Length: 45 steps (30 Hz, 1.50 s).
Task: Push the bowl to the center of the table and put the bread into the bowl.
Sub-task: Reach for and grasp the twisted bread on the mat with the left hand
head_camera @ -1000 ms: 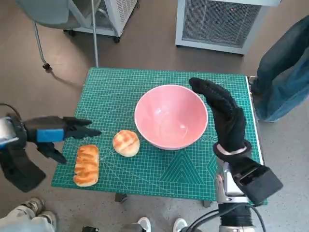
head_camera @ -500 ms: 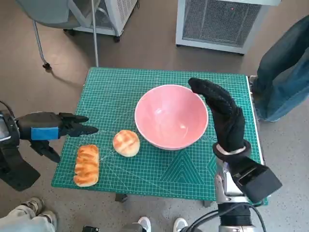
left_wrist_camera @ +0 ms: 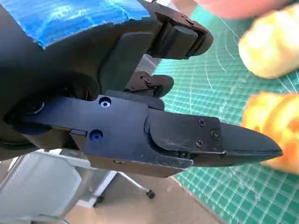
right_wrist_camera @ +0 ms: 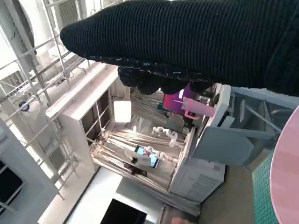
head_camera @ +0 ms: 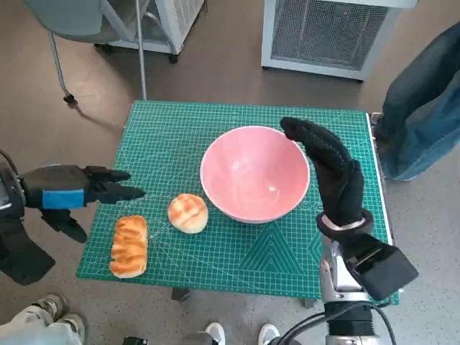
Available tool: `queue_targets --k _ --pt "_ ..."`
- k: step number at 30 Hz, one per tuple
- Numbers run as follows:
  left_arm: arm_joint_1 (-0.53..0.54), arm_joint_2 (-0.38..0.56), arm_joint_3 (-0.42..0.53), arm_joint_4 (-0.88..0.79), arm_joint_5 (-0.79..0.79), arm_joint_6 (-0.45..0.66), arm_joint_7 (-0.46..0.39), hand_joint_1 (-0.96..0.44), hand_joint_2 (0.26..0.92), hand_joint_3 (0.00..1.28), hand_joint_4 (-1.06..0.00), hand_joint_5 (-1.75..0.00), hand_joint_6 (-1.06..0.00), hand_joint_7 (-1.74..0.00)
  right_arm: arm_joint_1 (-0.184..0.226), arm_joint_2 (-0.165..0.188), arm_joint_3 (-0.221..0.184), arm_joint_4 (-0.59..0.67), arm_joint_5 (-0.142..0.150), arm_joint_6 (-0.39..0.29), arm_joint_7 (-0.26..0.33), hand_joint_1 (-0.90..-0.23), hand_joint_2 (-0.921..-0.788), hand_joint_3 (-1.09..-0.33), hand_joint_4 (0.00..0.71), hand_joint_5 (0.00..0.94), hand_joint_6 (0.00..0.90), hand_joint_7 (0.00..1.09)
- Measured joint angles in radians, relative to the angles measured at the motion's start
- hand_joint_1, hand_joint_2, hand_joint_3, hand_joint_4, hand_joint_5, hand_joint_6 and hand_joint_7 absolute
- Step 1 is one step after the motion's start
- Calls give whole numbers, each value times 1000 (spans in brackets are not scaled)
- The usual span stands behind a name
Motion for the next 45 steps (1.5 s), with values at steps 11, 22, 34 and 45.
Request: queue_targets --k 11,22,34,45 --pt "17 -34 -78 59 56 5 61 -461 755 24 -126 -2 -200 -5 1 7 1 -3 1 0 0 -620 -921 -800 232 7 -1 623" --pt "12 -105 -182 163 116 45 208 -12 916 400 -146 -7 -227 -15 6 7 0 -21 5 4 0 -628 -921 -803 229 5 -1 621" --pt "7 -170 -279 243 136 108 404 -24 921 441 -161 -15 -227 -19 18 14 0 -24 5 5 0 -621 -921 -803 229 4 -1 621" --pt "3 -244 -388 328 186 239 645 -97 921 355 -186 -19 -212 -10 25 16 -2 -22 5 4 0 -620 -921 -806 226 3 -1 623"
